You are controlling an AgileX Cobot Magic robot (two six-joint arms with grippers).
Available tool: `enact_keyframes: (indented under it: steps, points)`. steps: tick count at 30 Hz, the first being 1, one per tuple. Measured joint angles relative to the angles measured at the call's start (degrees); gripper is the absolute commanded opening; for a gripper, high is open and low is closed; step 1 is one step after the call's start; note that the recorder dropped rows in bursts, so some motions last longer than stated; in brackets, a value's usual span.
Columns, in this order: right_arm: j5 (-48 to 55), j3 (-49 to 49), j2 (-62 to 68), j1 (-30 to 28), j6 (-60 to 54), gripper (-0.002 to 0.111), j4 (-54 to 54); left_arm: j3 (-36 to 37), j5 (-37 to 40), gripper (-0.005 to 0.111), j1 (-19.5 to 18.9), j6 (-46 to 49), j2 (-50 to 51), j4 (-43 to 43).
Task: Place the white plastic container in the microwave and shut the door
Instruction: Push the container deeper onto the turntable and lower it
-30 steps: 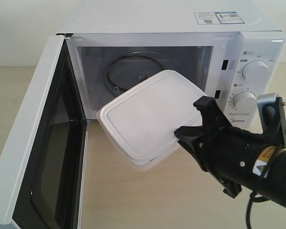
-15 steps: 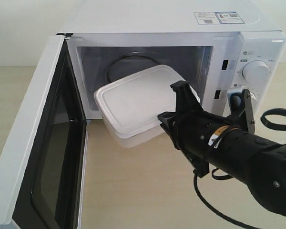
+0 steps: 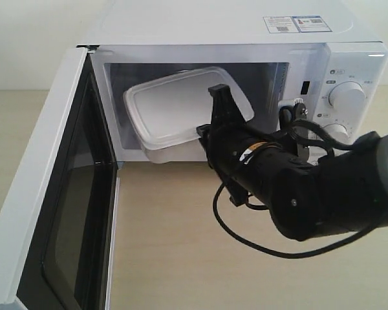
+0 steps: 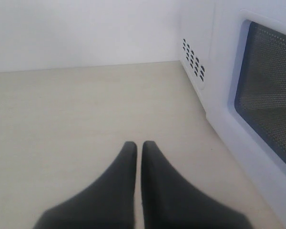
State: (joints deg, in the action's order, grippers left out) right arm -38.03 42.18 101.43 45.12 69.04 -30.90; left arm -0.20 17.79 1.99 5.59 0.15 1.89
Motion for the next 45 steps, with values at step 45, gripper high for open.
enact_keyframes:
  steps: [45]
  points:
    - [2.83, 16.5, 13.46, -5.78, -2.58, 0.015, -1.48, 0.0, 0.0, 0.004, 0.0, 0.0, 0.0, 0.0]
